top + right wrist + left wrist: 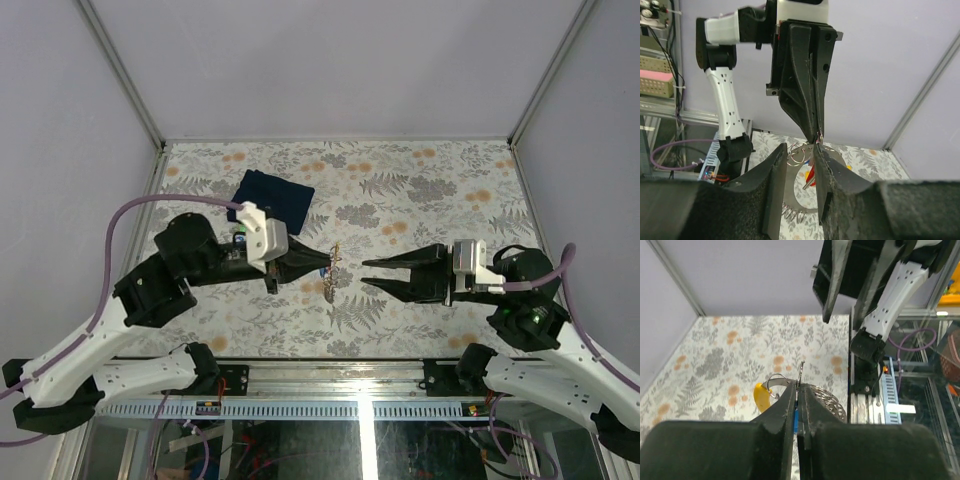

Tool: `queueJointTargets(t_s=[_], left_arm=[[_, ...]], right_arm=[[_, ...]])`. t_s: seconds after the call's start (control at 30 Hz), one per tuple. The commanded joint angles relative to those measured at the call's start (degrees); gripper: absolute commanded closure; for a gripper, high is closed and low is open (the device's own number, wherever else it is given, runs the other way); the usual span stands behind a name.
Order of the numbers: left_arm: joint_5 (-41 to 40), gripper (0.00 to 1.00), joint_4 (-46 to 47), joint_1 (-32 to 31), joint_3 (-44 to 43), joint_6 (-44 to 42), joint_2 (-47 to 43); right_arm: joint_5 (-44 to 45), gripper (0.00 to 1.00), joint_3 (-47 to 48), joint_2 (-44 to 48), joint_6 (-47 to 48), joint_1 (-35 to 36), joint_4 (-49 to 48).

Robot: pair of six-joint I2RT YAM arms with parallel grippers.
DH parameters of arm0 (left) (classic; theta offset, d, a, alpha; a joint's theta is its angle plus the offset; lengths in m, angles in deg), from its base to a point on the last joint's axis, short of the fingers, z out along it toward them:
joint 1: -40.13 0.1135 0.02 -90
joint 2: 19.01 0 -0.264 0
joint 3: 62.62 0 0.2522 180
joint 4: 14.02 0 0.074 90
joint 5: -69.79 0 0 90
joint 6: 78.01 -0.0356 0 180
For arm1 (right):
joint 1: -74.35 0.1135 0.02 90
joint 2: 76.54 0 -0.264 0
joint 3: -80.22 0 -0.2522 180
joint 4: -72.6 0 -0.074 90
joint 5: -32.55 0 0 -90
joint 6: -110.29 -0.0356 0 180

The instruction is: Put the keys on the keyring

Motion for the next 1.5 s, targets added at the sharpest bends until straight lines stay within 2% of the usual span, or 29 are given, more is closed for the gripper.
queueJointTargets(t_s=[0.0, 0.27, 0.43, 0.63, 0.8, 0.93, 1.17, 1.47], left_arm=[[-2.94, 1.00, -15.04, 0.09, -7.40, -2.51, 4.43], [-9.55, 1.00, -38.82, -0.12, -20.94, -6.62, 15.08], [-16.31, 1.00, -47.34, -1.99, -27.23, -9.42, 19.93], [-24.30, 1.00, -57.00, -5.94, -33.02, -11.03, 26.45], [-21.96, 1.00, -55.87, -8.06, -34.22, -11.93, 27.03], [-21.99, 1.00, -55.59, -9.22, -34.60, -11.99, 27.14], [-22.66, 1.00, -56.67, -10.80, -34.68, -11.96, 27.70], [-22.87, 1.00, -56.64, -11.80, -35.55, -12.27, 28.21]], right_arm=[[3.05, 0.65, 1.66, 1.20, 3.10, 0.26, 7.03], [3.48, 0.65, -3.43, 2.33, 2.30, 0.29, 6.36], [3.54, 0.64, -6.78, 2.51, 2.71, 0.25, 4.82], [3.13, 0.65, -15.05, 2.03, 0.74, 0.32, -6.45], [2.99, 0.64, -22.99, -1.13, -1.60, 0.30, -24.58], [3.48, 0.64, -25.57, -5.06, -5.49, 0.27, -36.71], [4.47, 0.63, -25.37, -7.97, -8.39, 0.25, -42.28], [0.62, 0.63, -23.60, -9.65, -8.74, 0.29, -40.01]])
